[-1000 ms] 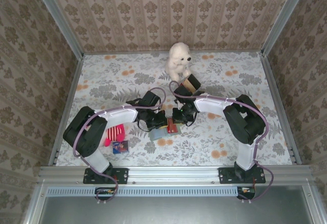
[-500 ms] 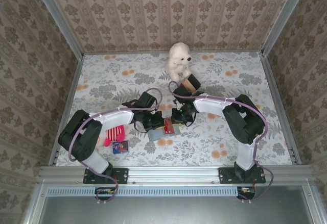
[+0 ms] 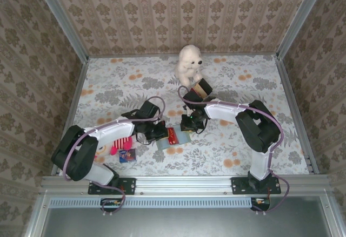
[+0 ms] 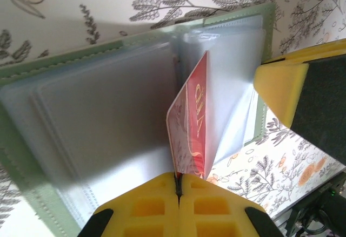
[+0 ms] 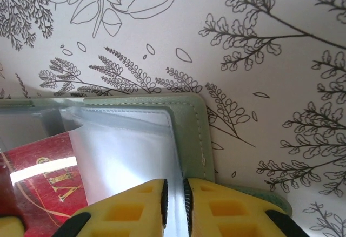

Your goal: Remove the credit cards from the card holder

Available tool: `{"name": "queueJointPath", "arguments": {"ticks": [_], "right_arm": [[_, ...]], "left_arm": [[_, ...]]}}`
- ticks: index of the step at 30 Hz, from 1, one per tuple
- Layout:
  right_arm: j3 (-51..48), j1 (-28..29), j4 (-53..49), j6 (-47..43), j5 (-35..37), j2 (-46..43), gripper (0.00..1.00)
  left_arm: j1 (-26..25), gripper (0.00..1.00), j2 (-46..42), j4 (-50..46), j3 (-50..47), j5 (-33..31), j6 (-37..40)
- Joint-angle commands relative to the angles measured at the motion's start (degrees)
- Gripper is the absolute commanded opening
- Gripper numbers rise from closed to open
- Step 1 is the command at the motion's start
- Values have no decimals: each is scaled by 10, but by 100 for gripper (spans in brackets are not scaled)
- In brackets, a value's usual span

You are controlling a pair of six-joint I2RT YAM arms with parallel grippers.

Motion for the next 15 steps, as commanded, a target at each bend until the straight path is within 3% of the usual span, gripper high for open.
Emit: {"name": "queueJointPath", "arguments": {"ticks": [1, 7, 15], "right_arm": [[7, 7, -16, -3, -4, -25, 19], [4, 15, -11, -8, -9, -53, 18], [13, 39, -11, -8, -32, -13, 12]], "left_arm": [[4, 0, -4, -17, -11, -7, 8], [4, 0, -2, -13, -11, -8, 7], [9, 0, 0, -8, -11, -5, 9]]}}
